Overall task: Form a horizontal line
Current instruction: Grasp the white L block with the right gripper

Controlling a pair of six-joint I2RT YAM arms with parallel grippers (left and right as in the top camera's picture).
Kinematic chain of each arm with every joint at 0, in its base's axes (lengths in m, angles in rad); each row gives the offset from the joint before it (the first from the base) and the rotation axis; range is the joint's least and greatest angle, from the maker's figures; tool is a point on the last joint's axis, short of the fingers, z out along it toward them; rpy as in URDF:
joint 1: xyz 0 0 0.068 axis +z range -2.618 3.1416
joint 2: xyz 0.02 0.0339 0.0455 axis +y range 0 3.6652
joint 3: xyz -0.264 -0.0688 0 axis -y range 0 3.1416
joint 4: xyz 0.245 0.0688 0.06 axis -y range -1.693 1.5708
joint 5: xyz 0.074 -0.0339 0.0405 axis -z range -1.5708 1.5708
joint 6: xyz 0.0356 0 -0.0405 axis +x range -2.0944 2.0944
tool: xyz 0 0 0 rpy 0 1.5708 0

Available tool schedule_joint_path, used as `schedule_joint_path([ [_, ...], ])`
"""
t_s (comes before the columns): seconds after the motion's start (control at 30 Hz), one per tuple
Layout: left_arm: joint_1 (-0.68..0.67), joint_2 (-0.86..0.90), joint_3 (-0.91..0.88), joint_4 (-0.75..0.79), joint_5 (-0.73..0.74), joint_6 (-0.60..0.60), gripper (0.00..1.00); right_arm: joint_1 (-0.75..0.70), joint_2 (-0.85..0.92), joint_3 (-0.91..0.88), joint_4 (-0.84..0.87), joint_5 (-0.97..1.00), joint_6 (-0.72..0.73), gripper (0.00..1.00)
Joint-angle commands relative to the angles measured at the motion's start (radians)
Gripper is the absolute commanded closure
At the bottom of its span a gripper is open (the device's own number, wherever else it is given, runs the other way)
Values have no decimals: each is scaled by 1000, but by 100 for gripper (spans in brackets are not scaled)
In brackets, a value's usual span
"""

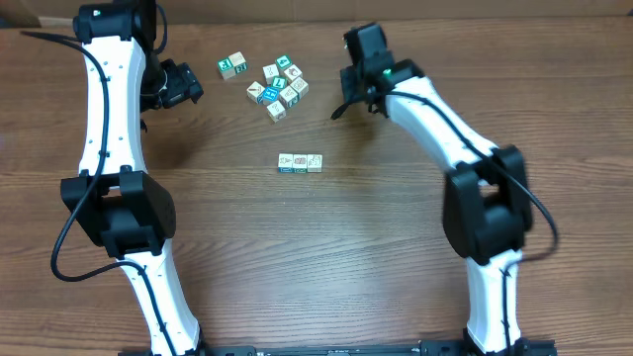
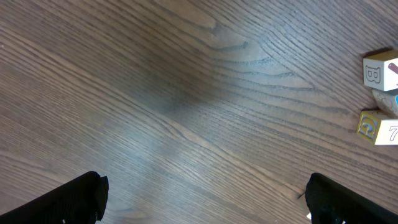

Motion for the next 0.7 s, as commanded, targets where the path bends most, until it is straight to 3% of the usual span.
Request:
schedule_joint_path([
  [0.0, -7, -1, 4, 1, 2, -3, 1, 6, -153, 10, -123, -41, 139, 77],
  [0.13, -6, -1, 4, 1, 2, -3, 0, 5, -201, 10, -349, -92, 328, 77],
  [0.27, -6, -1, 4, 1, 2, -3, 0, 6, -200, -11, -453, -96, 398, 77],
  [0.67, -7, -1, 4, 1, 2, -3, 0, 26, -200, -132, -480, -156, 457, 76],
])
